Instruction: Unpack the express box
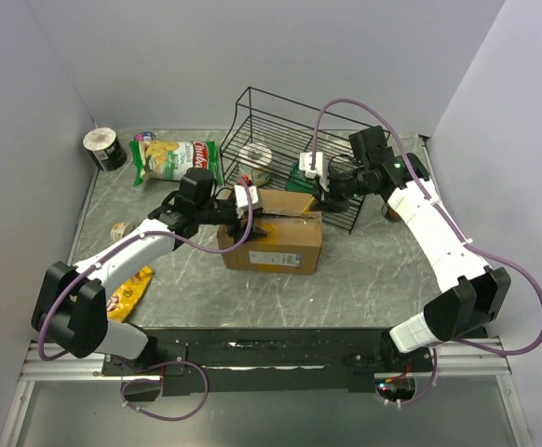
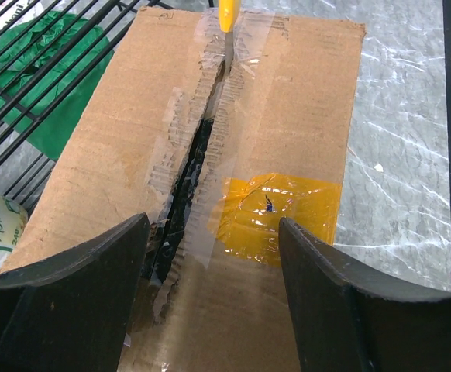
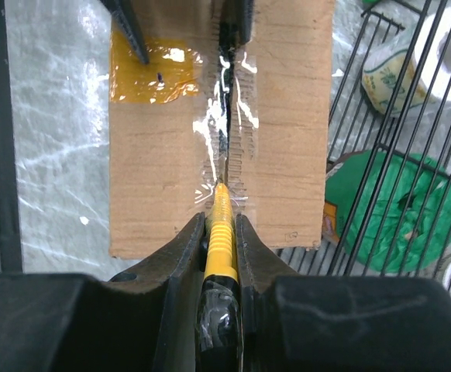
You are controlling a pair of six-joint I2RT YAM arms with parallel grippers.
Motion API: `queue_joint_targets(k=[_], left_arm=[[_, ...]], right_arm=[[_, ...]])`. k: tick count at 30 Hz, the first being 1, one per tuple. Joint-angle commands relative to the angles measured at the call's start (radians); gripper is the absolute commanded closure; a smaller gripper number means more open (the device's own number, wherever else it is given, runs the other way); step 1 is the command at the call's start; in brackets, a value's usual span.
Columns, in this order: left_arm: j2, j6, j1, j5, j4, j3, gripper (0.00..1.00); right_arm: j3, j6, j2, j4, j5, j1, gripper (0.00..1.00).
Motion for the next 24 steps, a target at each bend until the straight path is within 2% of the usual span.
queue_joint_targets(k=[1,7,14,21,24], left_arm=[[0.059,0.043,0.005,-0.064,-0.163,-0.038,0.27],[0.053,0.042,0.005,-0.063,-0.169,-0.041,0.27],[0.051,0.036,0.004,-0.067,-0.165,-0.049,0.27],[0.049,0.039,0.004,-0.081,-0.163,-0.052,0.27],[0.054,0.037,0.004,-0.086,-0.160,-0.052,0.27]], right_arm=[[0.004,0.109,-0.023,0.120,0.109,-0.016,1.00],[0.036,0.232,0.012,0.146,0.147,0.008,1.00],[0.062,0.175,0.025,0.094,0.135,0.008,1.00],[0.109,0.077,0.022,-0.095,0.104,0.005,1.00],[0.101,0.062,0.005,-0.120,0.115,-0.001,1.00]])
